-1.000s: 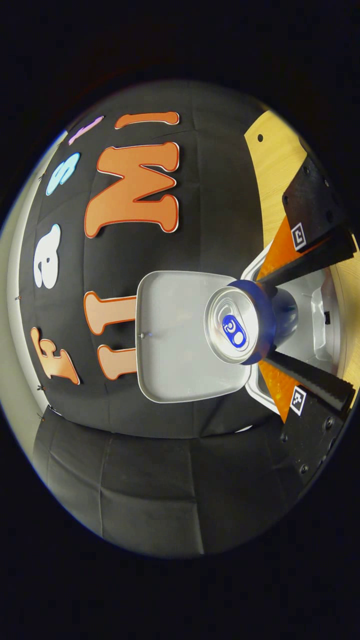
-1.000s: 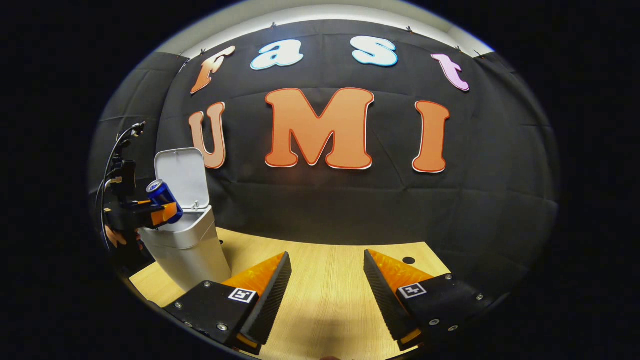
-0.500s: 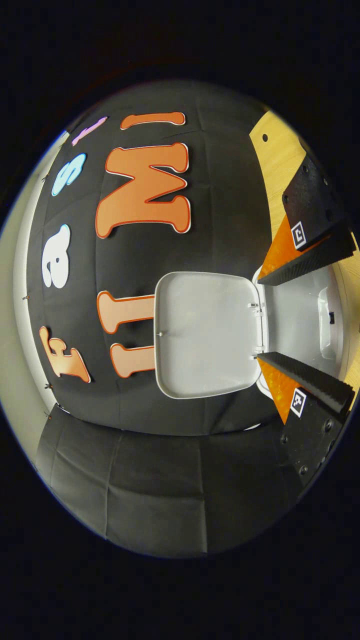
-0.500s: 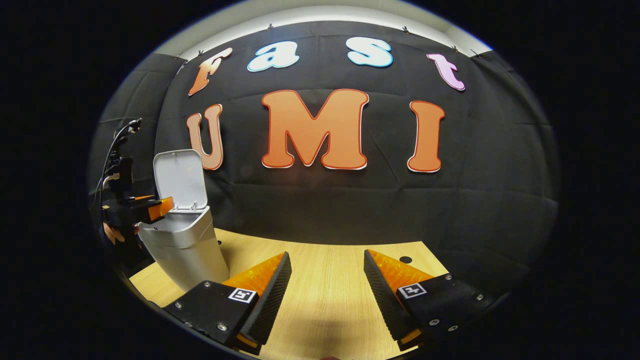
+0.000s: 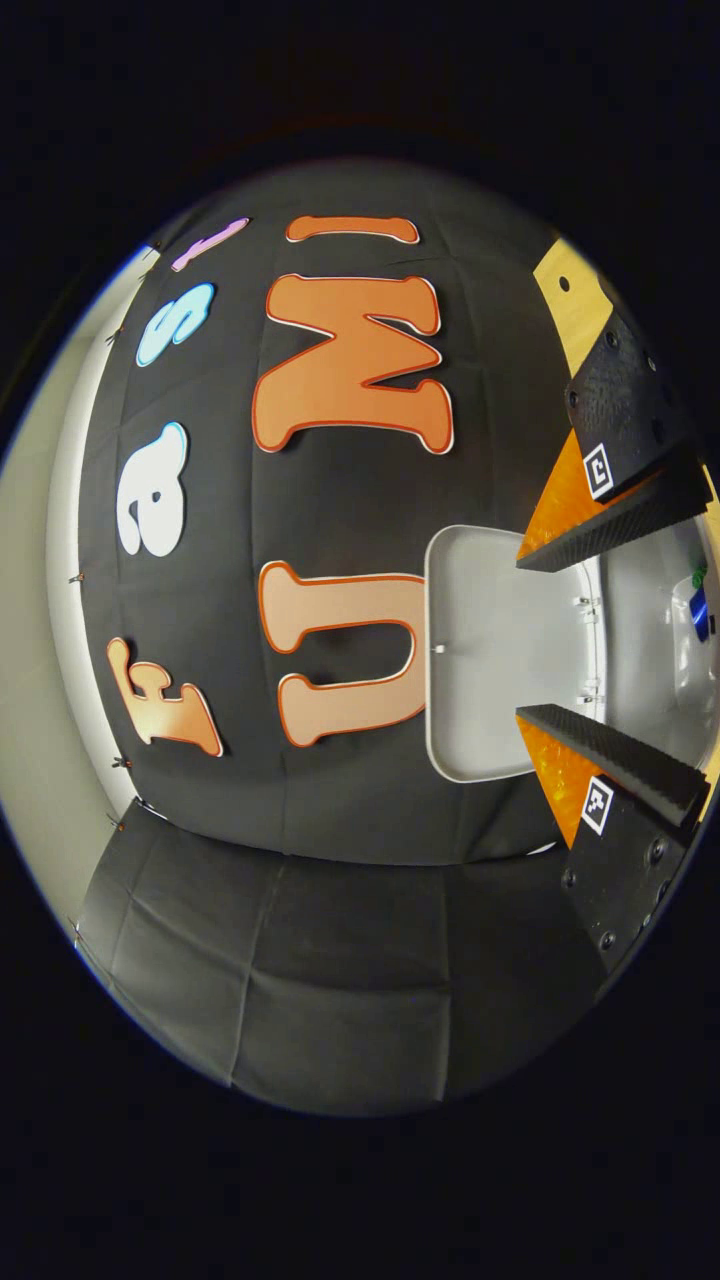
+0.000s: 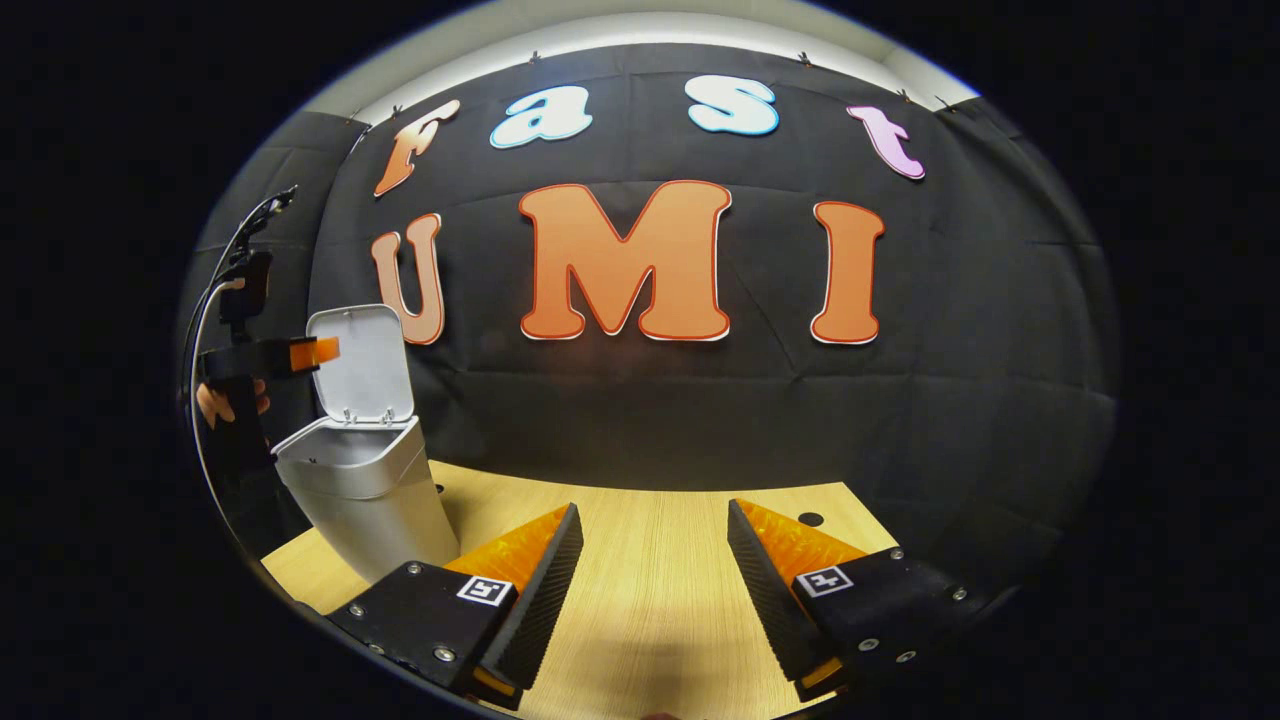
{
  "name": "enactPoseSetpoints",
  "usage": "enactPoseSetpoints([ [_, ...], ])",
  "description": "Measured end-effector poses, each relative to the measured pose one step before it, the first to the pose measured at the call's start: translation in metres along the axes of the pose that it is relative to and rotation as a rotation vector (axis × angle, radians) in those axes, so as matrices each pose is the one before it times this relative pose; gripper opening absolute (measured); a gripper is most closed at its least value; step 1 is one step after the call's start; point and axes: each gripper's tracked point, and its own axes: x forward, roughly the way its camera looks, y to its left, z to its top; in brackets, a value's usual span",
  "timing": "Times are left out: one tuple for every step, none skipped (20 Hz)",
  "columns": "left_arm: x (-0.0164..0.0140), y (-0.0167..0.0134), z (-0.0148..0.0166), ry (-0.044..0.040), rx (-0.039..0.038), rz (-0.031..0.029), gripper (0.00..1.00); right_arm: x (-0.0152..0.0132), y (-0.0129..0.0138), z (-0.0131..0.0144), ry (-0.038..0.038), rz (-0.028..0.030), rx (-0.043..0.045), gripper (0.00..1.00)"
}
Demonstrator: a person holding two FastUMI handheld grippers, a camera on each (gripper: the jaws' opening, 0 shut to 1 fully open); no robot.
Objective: Press the lid of the desktop garbage bin to open it, pick up the crumpled paper on the desktop and throw it into the bin, then pick up the pop can on the desktop and drop it into the bin, and finally close the garbage bin lid.
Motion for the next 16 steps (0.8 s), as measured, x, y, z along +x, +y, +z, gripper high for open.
enactPoseSetpoints([
  [0.00403, 0.00124, 0.00969, -0.00884, 0.00277, 0.00034, 0.84, -0.00095, -0.00062, 0.00026, -0.00053, -0.00080, 0.00227, 0.87],
  [0.00356, 0.00009, 0.00774, -0.00801, -0.00215, 0.00243, 0.85, -0.00035, -0.00173, 0.00062, -0.00121, -0.00202, 0.00033, 0.88],
  [0.00393, 0.00158, 0.00851, -0.00443, -0.00875, 0.00050, 0.84, 0.00065, -0.00017, -0.00004, -0.00055, -0.00122, -0.00009, 0.88],
  [0.00451, 0.00109, 0.00834, -0.00650, -0.00856, 0.00187, 0.86, 0.00011, -0.00203, -0.00004, 0.00169, -0.00443, -0.00030, 0.88],
  [0.00483, 0.00373, 0.01029, -0.00683, -0.00590, 0.00722, 0.86, -0.00006, -0.00230, -0.00030, -0.00019, -0.00216, 0.00338, 0.88],
  [0.00635, 0.00373, 0.00861, -0.00508, -0.00515, 0.00186, 0.84, -0.00025, -0.00133, 0.00029, -0.00010, -0.00358, 0.00418, 0.87],
  [0.00718, 0.00282, 0.00712, -0.00325, -0.00425, 0.00477, 0.84, 0.00007, -0.00151, 0.00025, -0.00077, -0.00302, 0.00169, 0.87],
  [0.00574, 0.00091, 0.00486, -0.00006, -0.00166, 0.00028, 0.84, 0.00048, -0.00127, 0.00006, 0.00043, -0.00292, 0.00017, 0.87],
  [0.00804, 0.00111, 0.00641, -0.00077, -0.00269, 0.00313, 0.84, -0.00030, -0.00194, -0.00097, 0.00076, -0.00398, -0.00097, 0.88],
  [0.00711, -0.00029, 0.00370, 0.00154, -0.00070, -0.00239, 0.85, 0.00027, -0.00066, 0.00063, 0.00054, -0.00018, 0.00226, 0.88],
  [0.00678, 0.00073, 0.00398, 0.00075, -0.00075, 0.00350, 0.85, 0.00020, -0.00030, -0.00024, 0.00135, -0.00333, 0.00158, 0.88],
  [0.00711, 0.00025, 0.00293, -0.00032, -0.00067, -0.00062, 0.84, -0.00004, -0.00070, -0.00002, -0.00071, 0.00047, 0.00194, 0.88],
  [0.00636, -0.00016, 0.00239, 0.00179, -0.00021, -0.00066, 0.84, 0.00052, -0.00022, 0.00050, 0.00055, -0.00275, -0.00038, 0.87],
  [0.00609, -0.00091, 0.00022, 0.00421, 0.00243, -0.00023, 0.84, -0.00014, -0.00047, 0.00029, -0.00122, -0.00116, -0.00079, 0.87],
  [0.00524, -0.00101, -0.00069, 0.00670, 0.00466, -0.00136, 0.84, 0.00003, -0.00070, 0.00010, 0.00051, 0.00032, 0.00182, 0.88],
  [0.00538, -0.00028, -0.00234, 0.00555, 0.00332, -0.00026, 0.84, -0.00027, -0.00092, -0.00034, -0.00021, -0.00240, 0.00035, 0.87],
])
